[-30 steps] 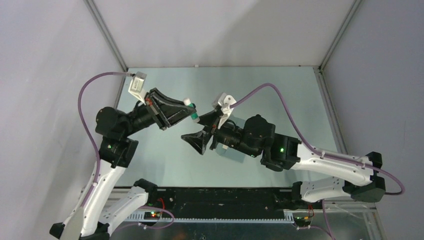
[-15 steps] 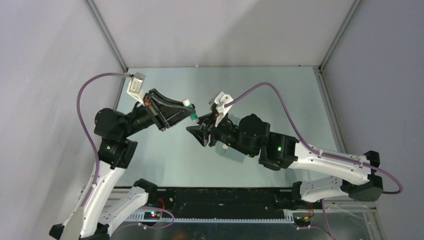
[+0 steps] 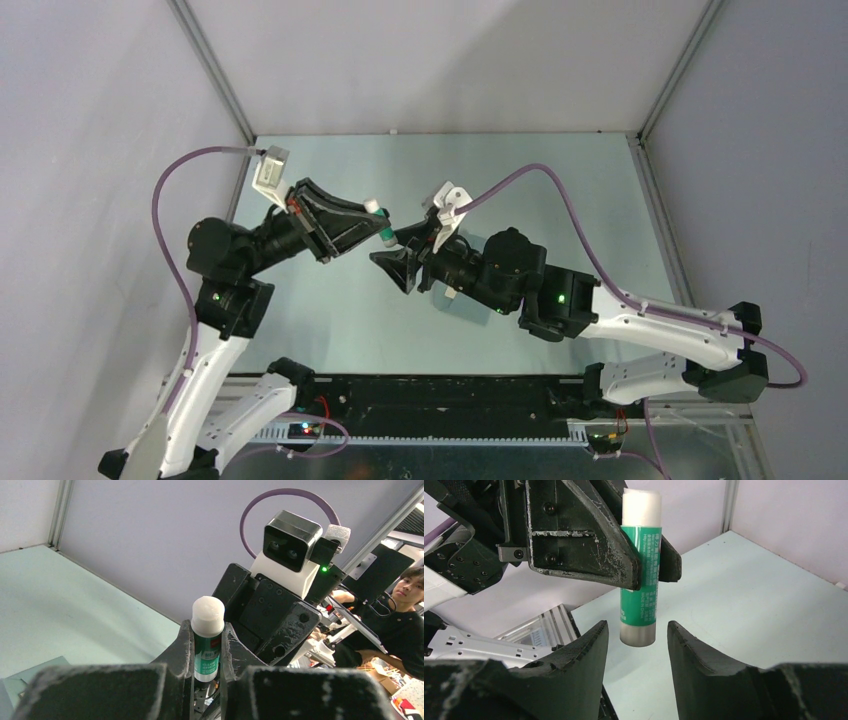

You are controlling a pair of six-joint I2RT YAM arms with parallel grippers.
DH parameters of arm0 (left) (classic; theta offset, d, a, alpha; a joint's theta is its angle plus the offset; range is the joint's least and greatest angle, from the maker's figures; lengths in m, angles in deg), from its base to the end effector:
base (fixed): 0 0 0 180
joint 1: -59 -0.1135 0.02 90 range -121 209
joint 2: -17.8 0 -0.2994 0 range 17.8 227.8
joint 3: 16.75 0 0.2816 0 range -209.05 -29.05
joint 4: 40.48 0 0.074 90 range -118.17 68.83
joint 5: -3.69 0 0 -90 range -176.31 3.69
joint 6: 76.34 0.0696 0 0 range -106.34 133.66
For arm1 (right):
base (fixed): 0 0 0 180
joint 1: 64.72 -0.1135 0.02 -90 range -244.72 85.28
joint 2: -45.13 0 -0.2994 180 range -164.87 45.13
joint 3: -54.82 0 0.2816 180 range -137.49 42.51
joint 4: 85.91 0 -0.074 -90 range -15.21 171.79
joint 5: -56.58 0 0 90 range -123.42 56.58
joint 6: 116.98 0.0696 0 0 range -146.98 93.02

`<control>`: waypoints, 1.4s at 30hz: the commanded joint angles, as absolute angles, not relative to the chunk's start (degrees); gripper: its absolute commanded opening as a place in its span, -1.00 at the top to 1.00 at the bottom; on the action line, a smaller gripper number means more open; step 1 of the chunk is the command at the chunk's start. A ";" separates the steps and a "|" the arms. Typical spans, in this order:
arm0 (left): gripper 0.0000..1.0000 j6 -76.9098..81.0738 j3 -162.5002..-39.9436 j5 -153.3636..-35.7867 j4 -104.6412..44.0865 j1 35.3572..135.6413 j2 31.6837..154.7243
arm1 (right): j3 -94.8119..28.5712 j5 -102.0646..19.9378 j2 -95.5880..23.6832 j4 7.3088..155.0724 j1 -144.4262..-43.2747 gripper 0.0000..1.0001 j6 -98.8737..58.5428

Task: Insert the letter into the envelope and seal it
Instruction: Unscrew the solid glue.

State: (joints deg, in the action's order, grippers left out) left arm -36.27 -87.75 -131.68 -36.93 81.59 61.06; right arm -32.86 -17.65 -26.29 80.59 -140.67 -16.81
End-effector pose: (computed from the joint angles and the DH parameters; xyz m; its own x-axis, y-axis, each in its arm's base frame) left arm 0.1317 -0.1085 0.5001 -0.4216 -0.4069 -0.8104 0.8491 0.1366 -0.5103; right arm 0.0999 0.3211 0.4829 -0.1417 0.1337 -0.9808 -0.8561 0.4809 0.1892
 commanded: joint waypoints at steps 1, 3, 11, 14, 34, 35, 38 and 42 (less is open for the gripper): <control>1.00 -36.07 -88.41 -132.37 -37.79 81.22 60.26 | -34.83 -17.48 -24.55 83.67 -141.08 0.01 -17.73; 1.00 -36.08 -88.41 -132.39 -37.86 81.22 60.23 | -34.83 -17.14 -24.50 83.71 -141.10 0.08 -17.75; 1.00 -36.19 -88.38 -132.67 -38.06 81.17 60.25 | -34.85 -17.18 -24.58 84.72 -141.12 0.23 -17.77; 1.00 -36.15 -88.30 -132.66 -38.06 81.15 60.22 | -34.83 -17.39 -24.61 84.77 -141.06 0.27 -17.69; 1.00 -36.59 -88.00 -134.68 -39.64 81.19 60.16 | -29.38 -39.12 -21.08 91.14 -134.81 1.00 -11.26; 1.00 -37.18 -87.87 -135.06 -40.73 81.18 60.16 | -28.50 -43.04 -20.98 92.04 -133.35 1.00 -10.24; 1.00 -38.26 -87.75 -135.88 -42.39 81.15 60.40 | -25.85 -50.13 -20.70 97.64 -130.13 1.00 -4.29; 1.00 -38.84 -87.50 -136.36 -43.53 81.15 60.66 | -24.59 -60.96 -22.25 103.20 -125.10 1.00 3.03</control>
State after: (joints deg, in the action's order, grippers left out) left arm -37.47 -87.64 -134.98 -40.07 81.37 60.85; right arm -25.34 -47.53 -23.16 93.40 -129.08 -6.07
